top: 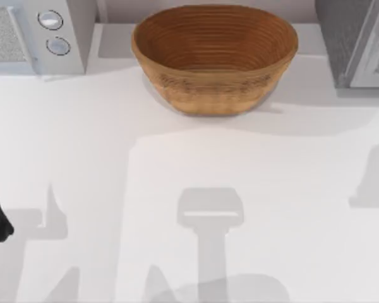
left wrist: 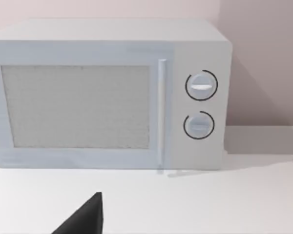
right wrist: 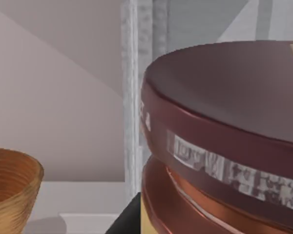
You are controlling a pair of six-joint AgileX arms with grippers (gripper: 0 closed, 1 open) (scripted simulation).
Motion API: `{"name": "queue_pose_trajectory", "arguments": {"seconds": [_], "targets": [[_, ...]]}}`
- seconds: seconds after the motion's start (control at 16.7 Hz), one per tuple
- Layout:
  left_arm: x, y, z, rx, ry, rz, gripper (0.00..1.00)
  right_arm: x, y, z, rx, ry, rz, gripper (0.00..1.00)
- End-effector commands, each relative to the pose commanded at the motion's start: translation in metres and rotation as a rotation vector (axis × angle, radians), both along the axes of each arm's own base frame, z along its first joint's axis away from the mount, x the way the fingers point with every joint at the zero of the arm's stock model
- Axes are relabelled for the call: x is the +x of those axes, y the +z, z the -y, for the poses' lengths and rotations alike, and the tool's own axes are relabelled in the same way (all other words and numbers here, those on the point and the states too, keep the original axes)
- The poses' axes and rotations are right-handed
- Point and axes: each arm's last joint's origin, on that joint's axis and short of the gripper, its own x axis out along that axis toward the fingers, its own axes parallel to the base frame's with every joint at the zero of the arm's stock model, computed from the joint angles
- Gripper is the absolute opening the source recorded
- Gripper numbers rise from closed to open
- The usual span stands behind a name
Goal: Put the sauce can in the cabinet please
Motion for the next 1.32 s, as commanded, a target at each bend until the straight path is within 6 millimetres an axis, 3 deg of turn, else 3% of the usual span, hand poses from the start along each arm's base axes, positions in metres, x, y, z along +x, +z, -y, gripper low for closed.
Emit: {"name": "queue_pose_trajectory", "arguments": {"seconds": [0.12,0.42,0.78,1.32], "targets": [[0.000,0.000,0.000,0.000,0.000,0.000,1.00,0.004,0.032,-0.001,0.001,-0.001,0.002,0.00],[0.000,0.000,0.000,0.000,0.000,0.000,1.00,0.028,0.081,-0.007,-0.001,-0.001,-0.073,0.00],[0.000,0.000,0.000,0.000,0.000,0.000,1.00,0.045,0.167,-0.014,0.000,0.000,0.016,0.00],[0.000,0.000,0.000,0.000,0.000,0.000,1.00,0.118,0.237,-0.035,-0.002,0.000,-0.053,0.00]]}}
